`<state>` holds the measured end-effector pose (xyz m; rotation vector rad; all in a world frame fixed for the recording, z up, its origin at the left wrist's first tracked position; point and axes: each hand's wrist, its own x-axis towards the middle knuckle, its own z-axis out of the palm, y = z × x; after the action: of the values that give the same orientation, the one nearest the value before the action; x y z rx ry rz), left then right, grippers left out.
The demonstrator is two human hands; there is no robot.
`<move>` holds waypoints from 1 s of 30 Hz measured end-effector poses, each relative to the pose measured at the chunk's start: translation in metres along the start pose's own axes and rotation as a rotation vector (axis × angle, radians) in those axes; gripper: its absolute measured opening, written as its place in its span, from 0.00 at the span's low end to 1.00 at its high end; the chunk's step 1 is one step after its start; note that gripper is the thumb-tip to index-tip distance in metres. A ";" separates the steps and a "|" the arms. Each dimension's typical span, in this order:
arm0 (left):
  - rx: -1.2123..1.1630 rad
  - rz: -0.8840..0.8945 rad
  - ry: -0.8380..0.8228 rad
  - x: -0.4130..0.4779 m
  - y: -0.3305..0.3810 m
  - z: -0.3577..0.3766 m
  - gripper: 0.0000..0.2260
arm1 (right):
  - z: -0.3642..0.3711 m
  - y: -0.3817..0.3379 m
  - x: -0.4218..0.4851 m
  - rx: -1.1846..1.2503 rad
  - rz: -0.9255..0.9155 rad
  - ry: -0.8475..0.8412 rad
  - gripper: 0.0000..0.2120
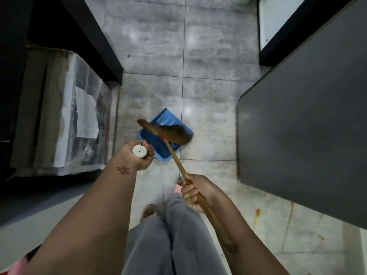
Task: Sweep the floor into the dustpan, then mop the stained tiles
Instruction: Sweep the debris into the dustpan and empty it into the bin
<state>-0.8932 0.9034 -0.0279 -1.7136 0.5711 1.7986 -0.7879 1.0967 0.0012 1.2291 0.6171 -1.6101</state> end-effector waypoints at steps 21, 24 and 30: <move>0.110 -0.042 -0.039 -0.018 -0.034 -0.156 0.08 | 0.006 0.058 0.002 0.093 -0.177 0.061 0.22; 0.083 -0.031 -0.040 -0.013 -0.038 -0.159 0.08 | 0.000 0.063 0.028 0.135 -0.126 0.035 0.26; 0.117 -0.023 -0.022 -0.009 -0.044 -0.151 0.10 | -0.003 0.119 0.054 0.126 -0.016 0.030 0.28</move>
<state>-0.7515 0.8341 -0.0273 -1.6138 0.6319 1.7312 -0.6793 1.0316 -0.0308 1.3462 0.5521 -1.6669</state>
